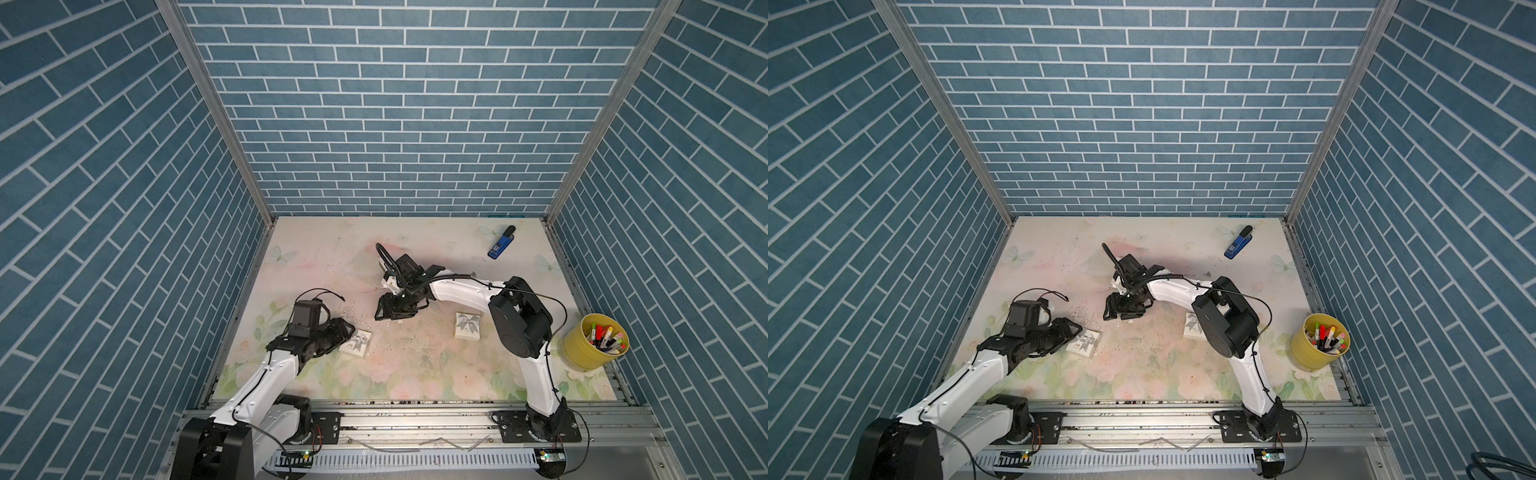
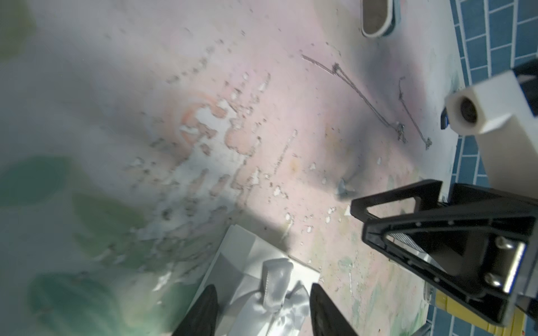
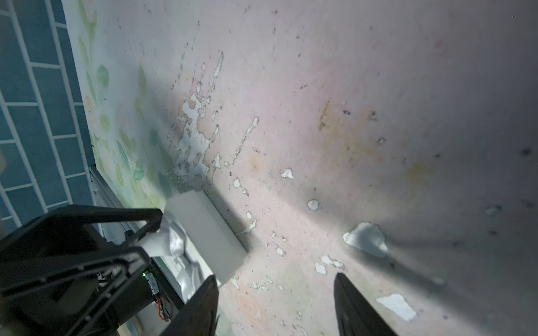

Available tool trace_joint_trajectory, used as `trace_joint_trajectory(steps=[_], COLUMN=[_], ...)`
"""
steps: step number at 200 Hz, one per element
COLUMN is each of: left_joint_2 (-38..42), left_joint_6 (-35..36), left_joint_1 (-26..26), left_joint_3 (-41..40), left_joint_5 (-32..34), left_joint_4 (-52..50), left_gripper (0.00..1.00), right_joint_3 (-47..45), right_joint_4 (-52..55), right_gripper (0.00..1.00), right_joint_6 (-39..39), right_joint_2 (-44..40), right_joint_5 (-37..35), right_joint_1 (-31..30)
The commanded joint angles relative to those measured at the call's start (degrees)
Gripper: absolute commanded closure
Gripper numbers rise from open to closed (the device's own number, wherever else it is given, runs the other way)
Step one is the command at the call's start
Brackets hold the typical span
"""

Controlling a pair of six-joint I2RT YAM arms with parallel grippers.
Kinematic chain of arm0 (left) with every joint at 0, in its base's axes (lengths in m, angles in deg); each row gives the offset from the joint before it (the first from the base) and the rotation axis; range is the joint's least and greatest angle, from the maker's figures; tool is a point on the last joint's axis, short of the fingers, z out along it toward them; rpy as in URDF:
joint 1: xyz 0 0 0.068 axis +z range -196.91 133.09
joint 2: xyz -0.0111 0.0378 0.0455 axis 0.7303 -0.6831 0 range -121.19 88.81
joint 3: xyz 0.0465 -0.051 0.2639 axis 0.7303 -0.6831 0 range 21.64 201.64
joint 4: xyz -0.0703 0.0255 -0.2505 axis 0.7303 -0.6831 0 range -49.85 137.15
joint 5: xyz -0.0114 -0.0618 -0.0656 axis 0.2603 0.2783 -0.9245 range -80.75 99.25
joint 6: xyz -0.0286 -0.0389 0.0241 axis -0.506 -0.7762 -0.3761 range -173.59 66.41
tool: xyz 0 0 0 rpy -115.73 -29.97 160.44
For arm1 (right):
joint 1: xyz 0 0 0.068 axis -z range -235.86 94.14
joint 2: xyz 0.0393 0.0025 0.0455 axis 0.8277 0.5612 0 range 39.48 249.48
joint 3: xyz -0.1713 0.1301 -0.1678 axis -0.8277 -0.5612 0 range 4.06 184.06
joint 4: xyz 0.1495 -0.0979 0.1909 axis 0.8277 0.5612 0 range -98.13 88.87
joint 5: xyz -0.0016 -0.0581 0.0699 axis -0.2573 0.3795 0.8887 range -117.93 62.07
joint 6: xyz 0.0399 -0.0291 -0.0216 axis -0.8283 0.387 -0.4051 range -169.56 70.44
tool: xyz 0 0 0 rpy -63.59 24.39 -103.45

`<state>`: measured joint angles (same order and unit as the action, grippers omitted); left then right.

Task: Take the necklace out of the lift-off lid jewelry box
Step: Move the jewelry box to the center of the board.

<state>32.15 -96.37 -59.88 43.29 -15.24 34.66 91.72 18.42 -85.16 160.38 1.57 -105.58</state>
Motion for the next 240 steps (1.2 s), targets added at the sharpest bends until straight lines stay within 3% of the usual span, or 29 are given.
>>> trace_joint_trajectory(steps=[1, 28, 64, 106, 142, 174, 207, 240], left_joint_2=[-1.1, -3.5, -10.3, -11.5, -10.9, -9.5, -7.9, -8.8], left_joint_6=[-7.8, -14.6, -14.7, -6.4, -0.2, -0.1, -0.4, -6.3], left_joint_1=[-6.5, -15.4, -21.9, -22.0, -20.0, -15.0, -14.8, -16.1], left_joint_3=[-1.2, -2.1, 1.2, 6.4, 7.5, 2.3, -0.3, -4.3], left_joint_5=[6.2, 12.5, 14.7, 15.7, 14.9, 9.9, 8.2, 4.6], left_joint_4=[4.5, 10.9, 12.5, 4.5, -0.8, 2.5, 4.1, 12.8], left_gripper=[0.48, 0.48, 0.45, 0.40, 0.37, 0.40, 0.47, 0.56], right_joint_3=[-4.4, -9.6, -13.6, -21.5, -26.4, -29.6, -27.8, -26.5], right_joint_4=[-0.5, 0.5, 6.8, 1.3, -5.9, -13.5, -16.7, -18.8], right_gripper=[0.37, 0.36, 0.34, 0.35, 0.35, 0.36, 0.38, 0.43], right_joint_6=[-1.1, -0.5, 1.3, -6.0, -14.0, -20.1, -21.1, -21.1], right_joint_2=[-3.2, -9.2, -17.2, -22.7, -25.0, -24.4, -19.3, -16.9], right_joint_5=[0.1, -3.6, -10.9, -11.6, -12.7, -12.5, -9.6, -7.7], right_joint_1=[0.1, 1.5, 4.7, 3.6, -2.4, -6.3, -7.8, -6.7])
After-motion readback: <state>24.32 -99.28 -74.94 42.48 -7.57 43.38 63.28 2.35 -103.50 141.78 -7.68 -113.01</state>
